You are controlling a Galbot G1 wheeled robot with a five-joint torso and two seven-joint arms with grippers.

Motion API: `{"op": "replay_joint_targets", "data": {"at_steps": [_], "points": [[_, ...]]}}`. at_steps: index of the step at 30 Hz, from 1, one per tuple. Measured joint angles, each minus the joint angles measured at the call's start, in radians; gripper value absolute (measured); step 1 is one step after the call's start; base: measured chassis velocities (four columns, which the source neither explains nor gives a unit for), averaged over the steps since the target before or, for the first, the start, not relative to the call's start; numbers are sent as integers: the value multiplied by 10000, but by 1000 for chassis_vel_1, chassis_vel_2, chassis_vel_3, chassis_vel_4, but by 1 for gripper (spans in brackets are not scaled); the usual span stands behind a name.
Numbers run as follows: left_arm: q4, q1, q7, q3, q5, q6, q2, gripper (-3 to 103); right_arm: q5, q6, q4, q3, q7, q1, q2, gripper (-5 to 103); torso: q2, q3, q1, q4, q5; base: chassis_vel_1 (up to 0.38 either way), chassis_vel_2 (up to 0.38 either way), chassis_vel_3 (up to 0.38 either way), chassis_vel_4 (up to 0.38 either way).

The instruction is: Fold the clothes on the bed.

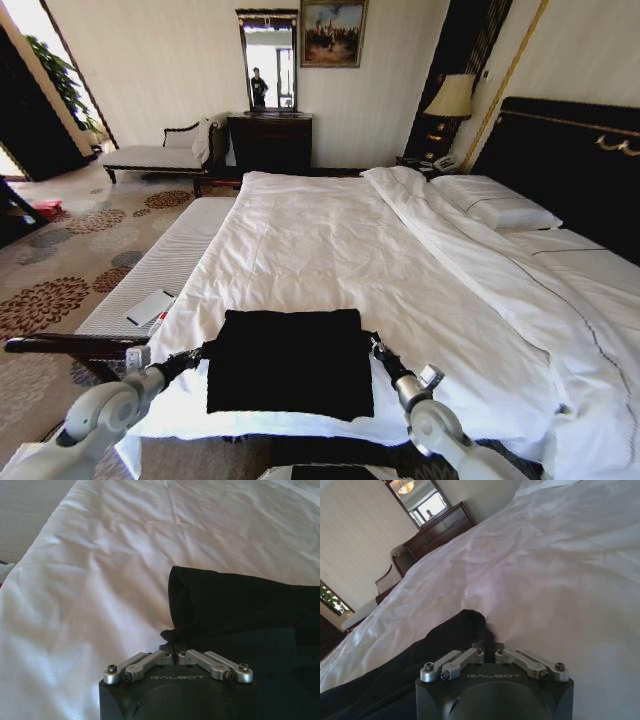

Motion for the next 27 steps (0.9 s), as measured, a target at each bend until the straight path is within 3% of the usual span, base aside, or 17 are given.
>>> {"op": "replay_joint_targets", "data": {"at_steps": [3, 6, 8, 9, 10, 12, 13, 15, 16, 18, 19, 20, 21, 24, 25, 27], "points": [[-53, 26, -18, -22, 14, -46, -8, -1, -46, 1, 20, 17, 25, -41, 0, 11, 0, 0, 0, -1, 0, 0, 0, 0, 0], [-307, 232, 17, -317, -27, -85, 44, 15, -75, -2, 281, 168, 125, -172, -54, 27, 0, 1, 0, 1, 1, 0, 0, 0, 0], [-347, 275, 31, -379, -46, -85, 63, 20, -66, -5, 332, 201, 150, -192, -69, 27, 0, 0, 1, 1, 1, 0, 0, 0, 0], [-450, 384, 63, -534, -95, -70, 107, 20, -42, -11, 437, 272, 202, -240, -104, 33, 0, 0, 0, 1, 1, 0, 0, 0, 0], [-587, 519, 119, -726, -169, -20, 161, 31, -9, -20, 587, 395, 264, -313, -162, 38, 0, 0, 0, 2, 1, 0, 0, 0, 0], [-655, 583, 149, -819, -217, 14, 192, 31, 5, -23, 636, 435, 281, -333, -181, 44, 0, 0, 0, 2, 2, 0, 0, 0, 0], [-732, 646, 178, -923, -279, 52, 231, 36, 30, -28, 723, 506, 312, -372, -216, 44, 0, 0, 0, 2, 1, 0, 0, 0, 0], [-967, 730, 241, -1267, -535, 164, 353, 47, 197, -68, 1148, 862, 544, -517, -341, 60, 0, 0, 1, 2, 2, 0, 0, 0, 0], [-967, 730, 241, -1267, -535, 164, 353, 47, 197, -68, 1148, 862, 544, -517, -341, 60, 0, 0, 1, 2, 2, 0, 0, 0, 0], [-1068, 202, 218, -1509, -1233, 285, 390, 54, 453, -188, 1675, 1473, 835, -654, -407, 65, 0, 0, 0, 5, 4, 0, 0, 0, 0], [-1016, -375, 113, -1529, -1835, 418, 366, 64, 758, -265, 1936, 1933, 930, -688, -406, 71, 0, 0, 0, 2, 0, 0, 0, 0, 0], [-832, -998, -99, -1489, -2418, 573, 291, 64, 1044, -334, 2061, 2230, 1049, -608, -395, 77, 0, 0, 0, -10, 0, 0, 0, 0, 0], [-832, -998, -99, -1489, -2418, 573, 291, 64, 1044, -334, 2061, 2230, 1049, -608, -395, 77, 0, 0, 0, -10, 0, 0, 0, 0, 0], [-67, -2444, -799, -1083, -3341, 991, -32, 81, 1327, -443, 1914, 2384, 1230, -55, -384, 92, 0, 1, 1, -4, 0, 0, 0, 0, 0], [121, -2686, -917, -997, -3430, 1109, -149, 86, 1375, -471, 1791, 2237, 1291, 200, -394, 92, -1, 2, 1, -8, 1, 0, 0, 0, 0], [414, -3009, -993, -808, -3474, 1286, -323, 86, 1435, -528, 1625, 1991, 1365, 549, -394, 96, -2, 3, 3, 5, 3, 0, 0, 0, 0]]}}
